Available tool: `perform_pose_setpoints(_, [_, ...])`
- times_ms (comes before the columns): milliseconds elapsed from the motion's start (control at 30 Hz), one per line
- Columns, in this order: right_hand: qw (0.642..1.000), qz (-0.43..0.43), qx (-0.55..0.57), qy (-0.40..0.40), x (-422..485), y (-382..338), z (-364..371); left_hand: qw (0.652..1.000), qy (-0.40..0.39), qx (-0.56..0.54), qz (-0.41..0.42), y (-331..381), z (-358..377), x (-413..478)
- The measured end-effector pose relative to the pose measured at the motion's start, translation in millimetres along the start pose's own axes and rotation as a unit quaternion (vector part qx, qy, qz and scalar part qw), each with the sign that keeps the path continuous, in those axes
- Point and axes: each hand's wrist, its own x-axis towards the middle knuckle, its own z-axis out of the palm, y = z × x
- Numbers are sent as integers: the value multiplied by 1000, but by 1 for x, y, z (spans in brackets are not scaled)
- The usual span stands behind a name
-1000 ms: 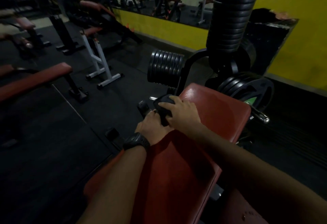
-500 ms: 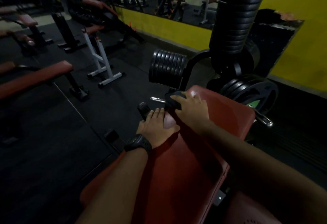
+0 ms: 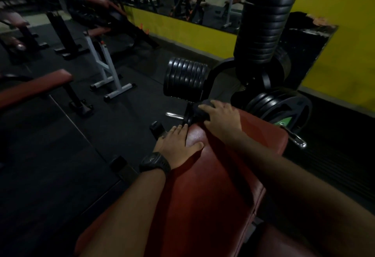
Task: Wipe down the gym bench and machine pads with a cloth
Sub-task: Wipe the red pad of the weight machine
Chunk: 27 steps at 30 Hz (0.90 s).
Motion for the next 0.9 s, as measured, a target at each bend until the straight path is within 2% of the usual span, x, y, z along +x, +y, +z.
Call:
perform_pose_setpoints(100, [991,127,-13,29,5,19,6,1000,-3,2,-1,0,0,-1])
perform_pose_setpoints(167, [984,171,-12,44,-5,8,11,1000,2,5,-2,0,1,1])
perform_pose_setpoints(233, [989,141,2,49,-16,-14,12,1000,9,2,2,-1,2,3])
perform_pose_setpoints(333, [999,-13,1,49,-15,-33,14,999,33,-15,8,-3,5,6])
perform_pose_setpoints(367, [999,-38,9,35,-4,-29,13,999,31,-14,8,-3,4,6])
perform_pose_setpoints(433, [1000,-26,5,7,20,-9,8,1000,10,0,1,-2,2,6])
perform_pose_setpoints(500, [999,32,-10,-4,35,12,8,1000,-1,8,-7,-2,2,5])
perform_pose_setpoints(600, [990,133,4,40,31,23,10,1000,0,14,-7,-1,1,4])
perform_pose_setpoints(667, [984,167,5,60,13,9,12,1000,5,18,-6,0,1,4])
perform_pose_setpoints(733, [988,138,6,73,-8,-10,13,1000,12,13,-4,0,1,4])
perform_pose_setpoints(833, [997,3,-3,71,-16,-17,15,1000,18,2,-2,0,1,5])
perform_pose_setpoints(900, [999,2,11,33,-2,1,7,1000,10,8,-1,0,0,4])
